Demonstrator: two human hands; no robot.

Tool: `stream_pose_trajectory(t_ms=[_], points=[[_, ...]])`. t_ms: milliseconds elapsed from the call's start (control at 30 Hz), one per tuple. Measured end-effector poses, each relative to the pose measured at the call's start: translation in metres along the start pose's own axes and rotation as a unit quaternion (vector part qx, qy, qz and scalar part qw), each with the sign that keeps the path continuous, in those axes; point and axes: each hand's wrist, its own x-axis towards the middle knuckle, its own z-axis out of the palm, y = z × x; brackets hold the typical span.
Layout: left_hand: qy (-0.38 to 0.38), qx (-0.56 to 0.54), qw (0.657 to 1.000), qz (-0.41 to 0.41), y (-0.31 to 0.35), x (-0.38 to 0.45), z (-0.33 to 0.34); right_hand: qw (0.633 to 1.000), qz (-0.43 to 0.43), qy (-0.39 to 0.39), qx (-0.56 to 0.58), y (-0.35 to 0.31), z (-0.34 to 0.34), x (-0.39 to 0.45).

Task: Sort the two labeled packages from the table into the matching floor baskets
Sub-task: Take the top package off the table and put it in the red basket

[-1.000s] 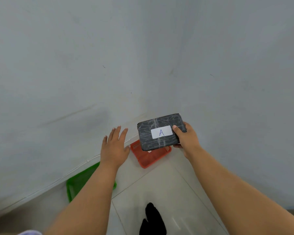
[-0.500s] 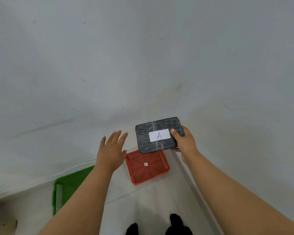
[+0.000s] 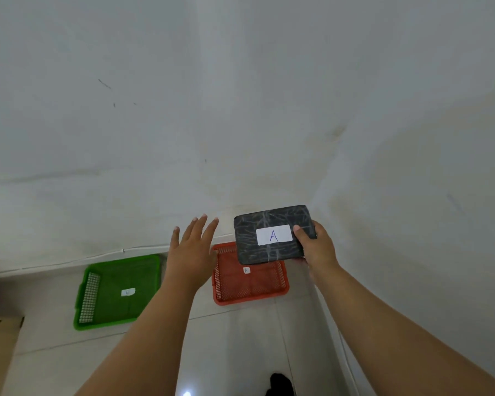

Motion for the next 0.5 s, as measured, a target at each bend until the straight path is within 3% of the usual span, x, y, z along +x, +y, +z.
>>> stream_pose_trajectory(t_ms=[400,500], points=[[-0.045,-0.107,0.99,-0.084,-0.037,0.071,0.213,0.999,0.031,-0.023,0.007,0.169,0.062,0.132],[-0.038,-0.232,0.965,-0.12,-0.041,0.097,0.277,0.999,0.026,-0.028,0.002,0.23,0.075,0.178]])
